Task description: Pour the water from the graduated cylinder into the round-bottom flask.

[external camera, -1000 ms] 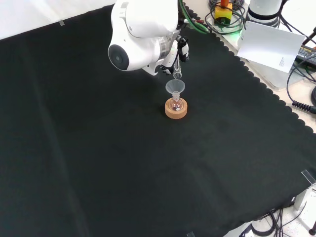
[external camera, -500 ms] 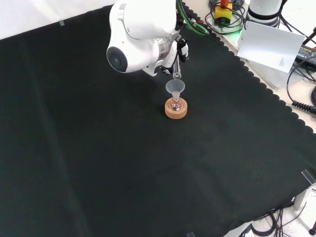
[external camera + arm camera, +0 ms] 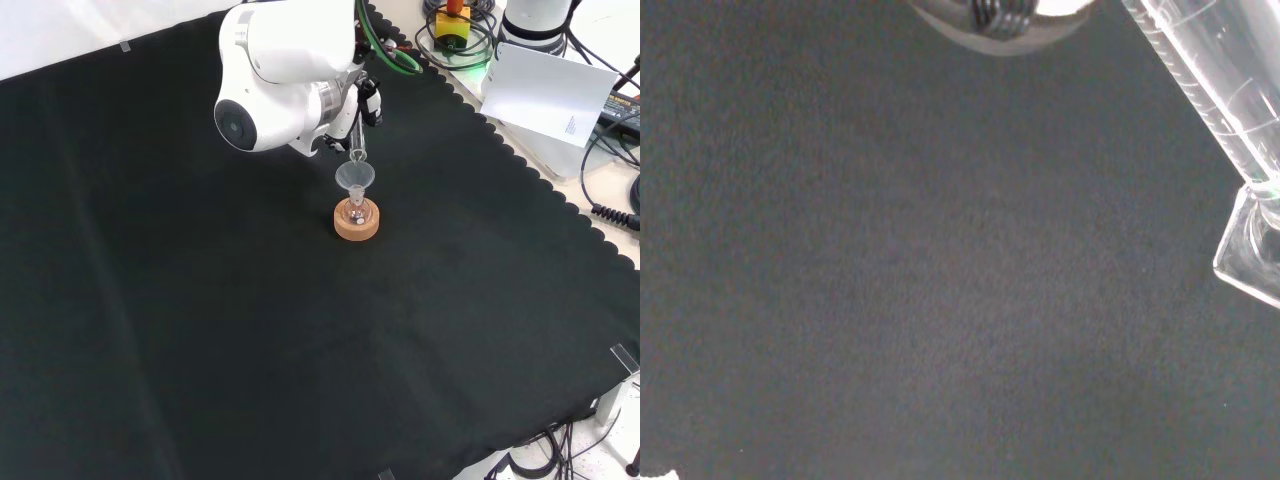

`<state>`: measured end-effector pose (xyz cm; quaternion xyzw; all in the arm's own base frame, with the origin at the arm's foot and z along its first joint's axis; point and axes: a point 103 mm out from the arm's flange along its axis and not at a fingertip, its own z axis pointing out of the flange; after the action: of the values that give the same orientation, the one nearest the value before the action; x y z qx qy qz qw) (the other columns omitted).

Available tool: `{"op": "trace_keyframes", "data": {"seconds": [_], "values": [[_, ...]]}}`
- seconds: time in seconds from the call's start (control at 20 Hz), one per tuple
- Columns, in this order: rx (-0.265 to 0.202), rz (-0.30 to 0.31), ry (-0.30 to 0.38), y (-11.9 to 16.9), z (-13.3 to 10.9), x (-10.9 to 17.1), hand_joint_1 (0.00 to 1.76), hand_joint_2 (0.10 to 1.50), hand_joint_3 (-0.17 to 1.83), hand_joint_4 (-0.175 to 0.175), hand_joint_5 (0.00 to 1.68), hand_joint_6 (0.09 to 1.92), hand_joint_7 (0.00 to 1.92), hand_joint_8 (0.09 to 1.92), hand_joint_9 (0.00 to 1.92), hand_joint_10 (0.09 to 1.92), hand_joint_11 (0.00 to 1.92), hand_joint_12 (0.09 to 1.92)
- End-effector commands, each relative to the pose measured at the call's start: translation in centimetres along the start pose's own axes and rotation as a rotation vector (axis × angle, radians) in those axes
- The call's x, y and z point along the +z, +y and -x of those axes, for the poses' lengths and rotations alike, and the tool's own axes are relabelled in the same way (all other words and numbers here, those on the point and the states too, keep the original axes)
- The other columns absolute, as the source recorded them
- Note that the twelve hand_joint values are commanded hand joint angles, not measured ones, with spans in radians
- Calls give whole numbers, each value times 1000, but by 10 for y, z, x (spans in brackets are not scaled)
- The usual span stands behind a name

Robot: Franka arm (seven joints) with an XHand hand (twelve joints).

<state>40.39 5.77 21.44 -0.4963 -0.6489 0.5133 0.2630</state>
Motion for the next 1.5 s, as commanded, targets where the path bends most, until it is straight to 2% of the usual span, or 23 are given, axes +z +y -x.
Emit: {"op": "trace_keyframes", "data": {"seconds": [0.05, 1.5], "values": [[3, -12, -3, 0, 1, 0, 1384, 1087, 0, -175, 971, 991, 875, 1075, 1156, 845, 1136, 843], [31, -91, -26, -4, 3, -2, 1385, 1086, 0, -175, 972, 989, 878, 1069, 1156, 848, 1143, 839]]}}
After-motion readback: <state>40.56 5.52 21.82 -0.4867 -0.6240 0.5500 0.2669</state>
